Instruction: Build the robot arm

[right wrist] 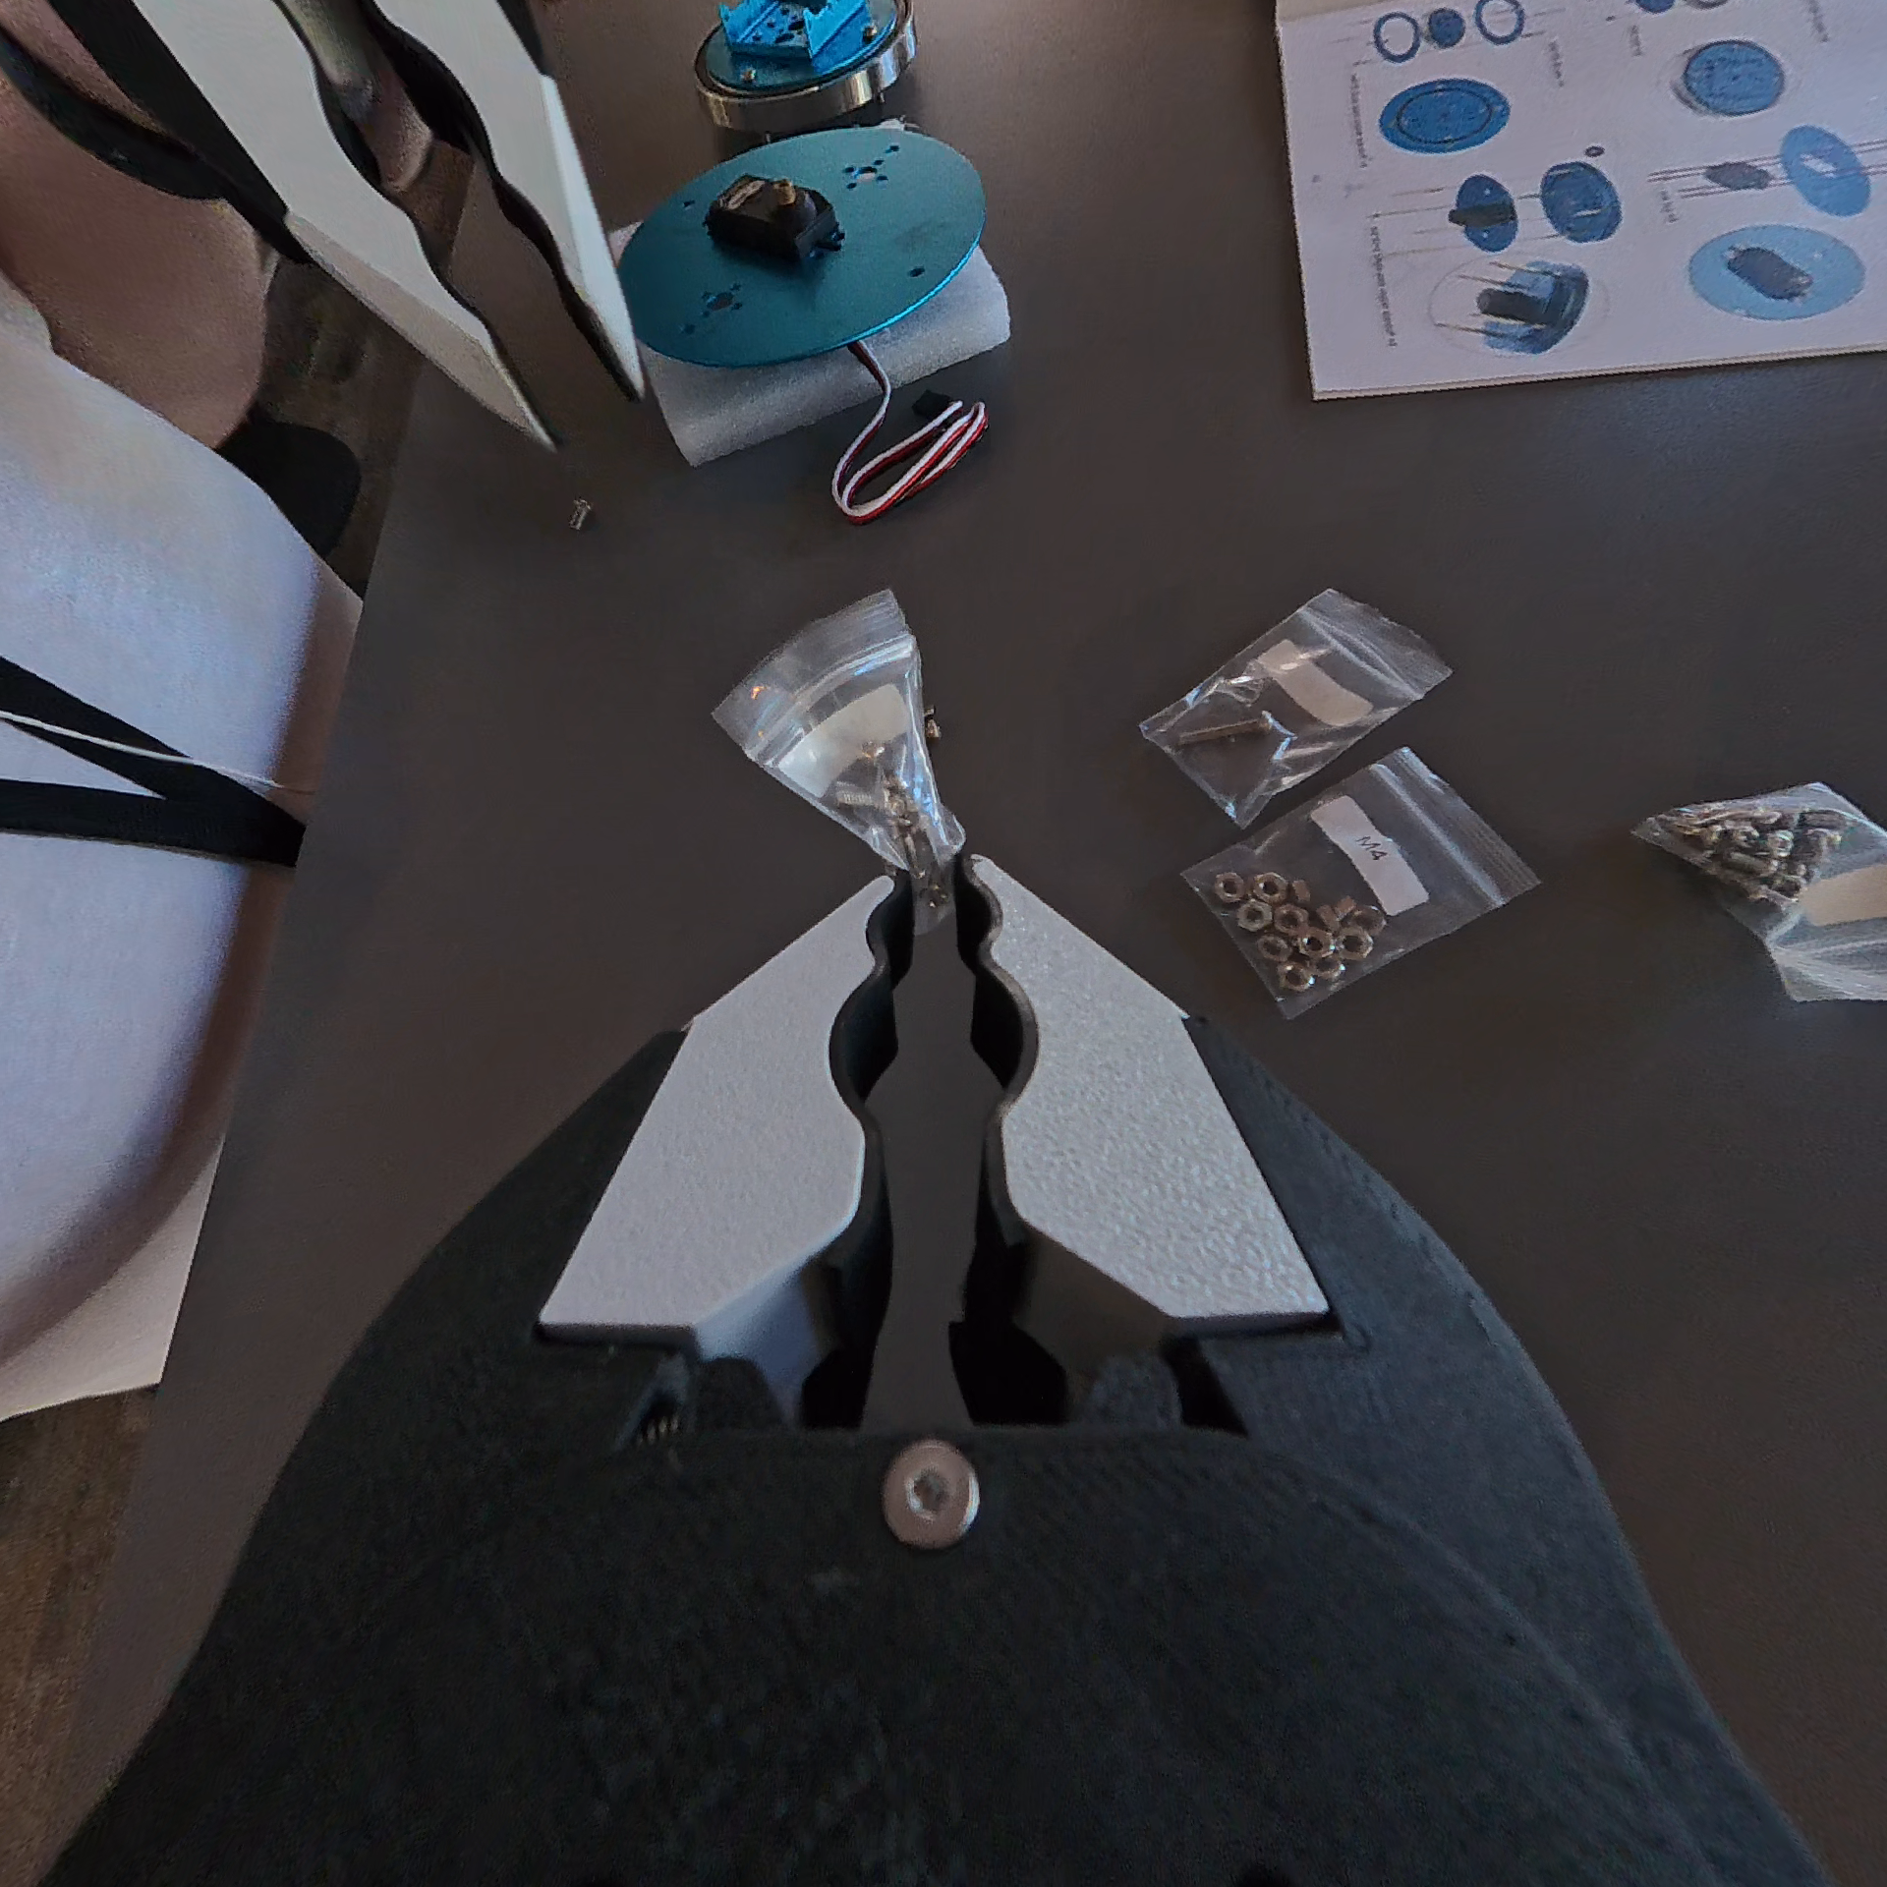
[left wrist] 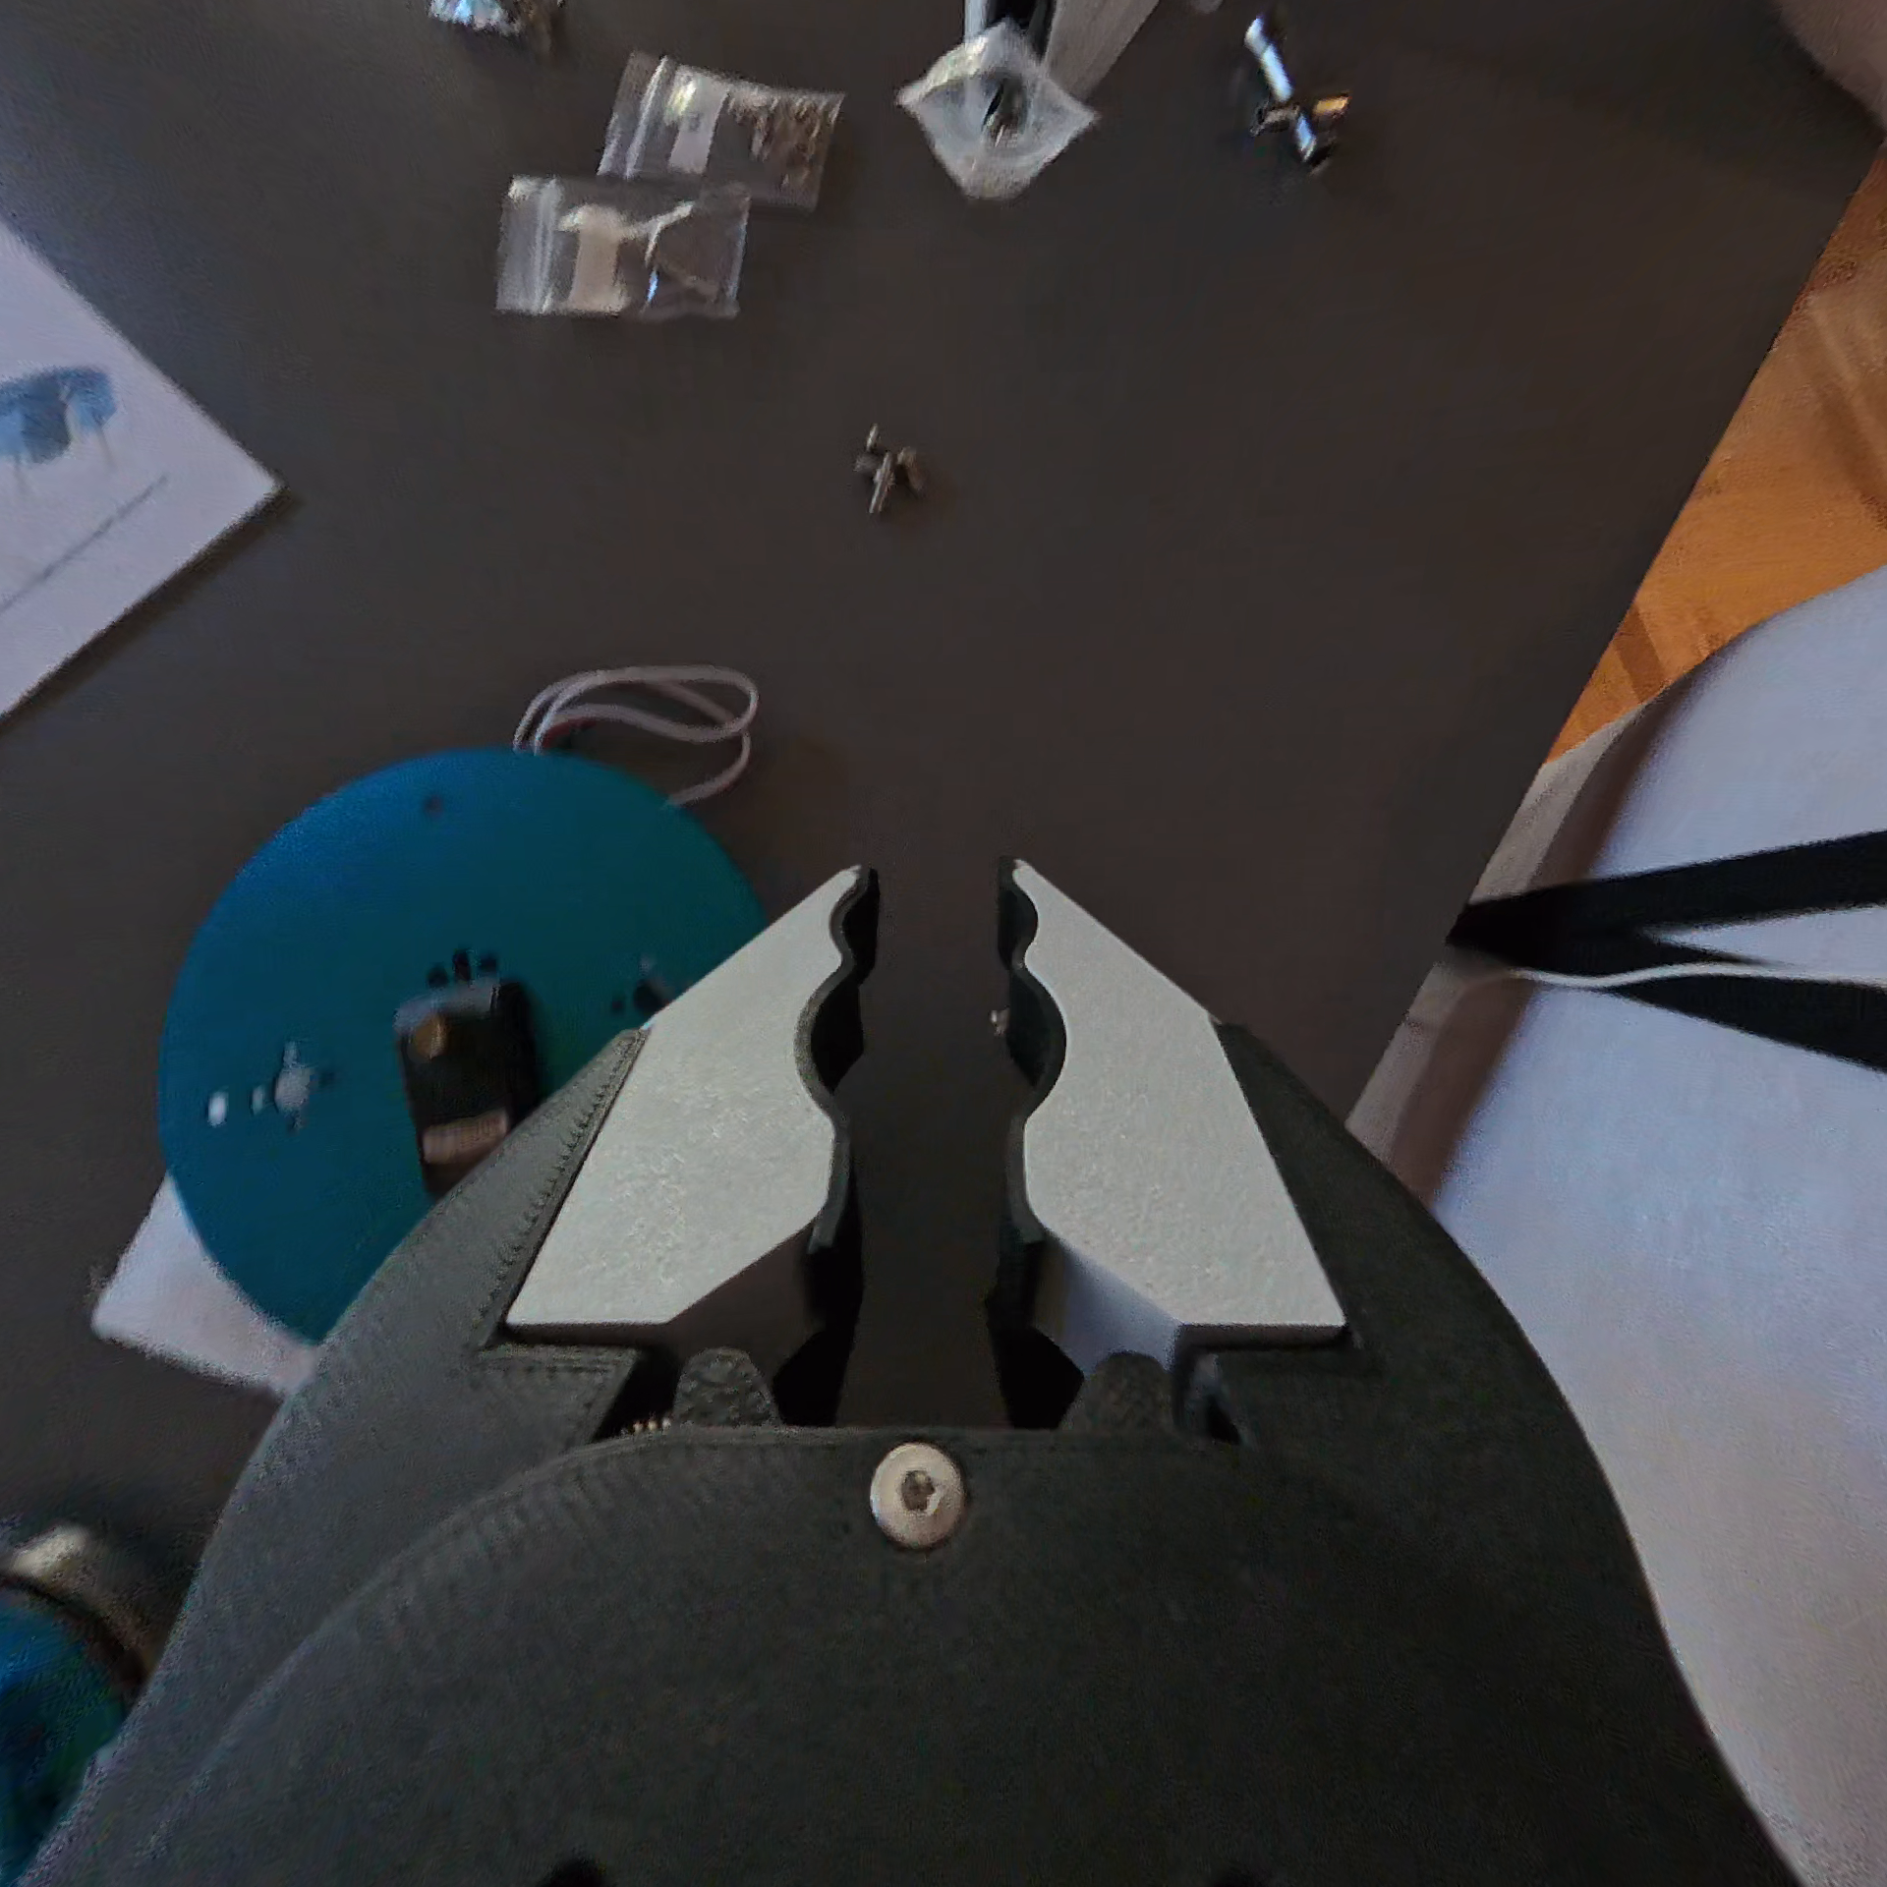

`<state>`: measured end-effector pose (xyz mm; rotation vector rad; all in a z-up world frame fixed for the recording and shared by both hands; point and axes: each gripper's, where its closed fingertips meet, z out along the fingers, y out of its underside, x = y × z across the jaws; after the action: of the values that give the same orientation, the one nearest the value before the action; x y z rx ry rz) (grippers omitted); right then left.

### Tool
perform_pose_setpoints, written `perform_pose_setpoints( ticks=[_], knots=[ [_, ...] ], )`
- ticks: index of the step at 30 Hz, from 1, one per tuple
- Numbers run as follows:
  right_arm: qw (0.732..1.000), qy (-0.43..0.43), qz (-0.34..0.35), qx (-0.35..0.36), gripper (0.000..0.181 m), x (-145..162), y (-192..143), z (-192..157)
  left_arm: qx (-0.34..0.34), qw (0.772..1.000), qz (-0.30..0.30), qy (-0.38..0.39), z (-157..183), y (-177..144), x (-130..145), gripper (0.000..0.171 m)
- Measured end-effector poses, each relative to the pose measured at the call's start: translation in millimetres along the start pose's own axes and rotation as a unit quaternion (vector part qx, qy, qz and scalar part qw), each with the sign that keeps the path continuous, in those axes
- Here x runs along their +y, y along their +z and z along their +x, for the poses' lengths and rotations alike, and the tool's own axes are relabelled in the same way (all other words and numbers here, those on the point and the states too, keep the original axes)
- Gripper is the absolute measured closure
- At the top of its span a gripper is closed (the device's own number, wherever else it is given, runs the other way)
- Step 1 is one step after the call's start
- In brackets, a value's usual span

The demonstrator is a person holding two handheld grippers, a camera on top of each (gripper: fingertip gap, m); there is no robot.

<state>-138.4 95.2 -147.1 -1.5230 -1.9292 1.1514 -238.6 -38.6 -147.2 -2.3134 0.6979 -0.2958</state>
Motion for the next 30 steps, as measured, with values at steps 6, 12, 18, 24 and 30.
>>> perform_pose_setpoints(
  ticks=[6,12,18,24,30],
  knots=[
    [1.000,0.000,0.011,0.000,0.175,-4.2,-3.4,0.4,-0.004,0.999,0.007,-0.048,13.0,-11.0,37.9,0.151],
    [1.000,0.008,0.011,0.000,0.175,-2.7,-3.4,3.2,0.041,0.999,0.027,-0.014,34.9,2.2,43.1,0.152],
    [1.000,0.010,0.011,0.006,0.175,-1.5,-3.2,4.8,0.046,0.998,0.040,0.030,42.1,14.6,35.9,0.158],
    [1.000,0.011,0.014,0.010,0.175,-2.1,-4.2,6.1,0.066,0.996,0.053,0.026,41.3,16.0,34.2,0.163],
    [1.000,0.010,0.015,0.011,0.175,-3.0,-4.3,5.8,0.058,0.996,0.055,0.032,38.8,14.8,33.9,0.163]
  ],
)
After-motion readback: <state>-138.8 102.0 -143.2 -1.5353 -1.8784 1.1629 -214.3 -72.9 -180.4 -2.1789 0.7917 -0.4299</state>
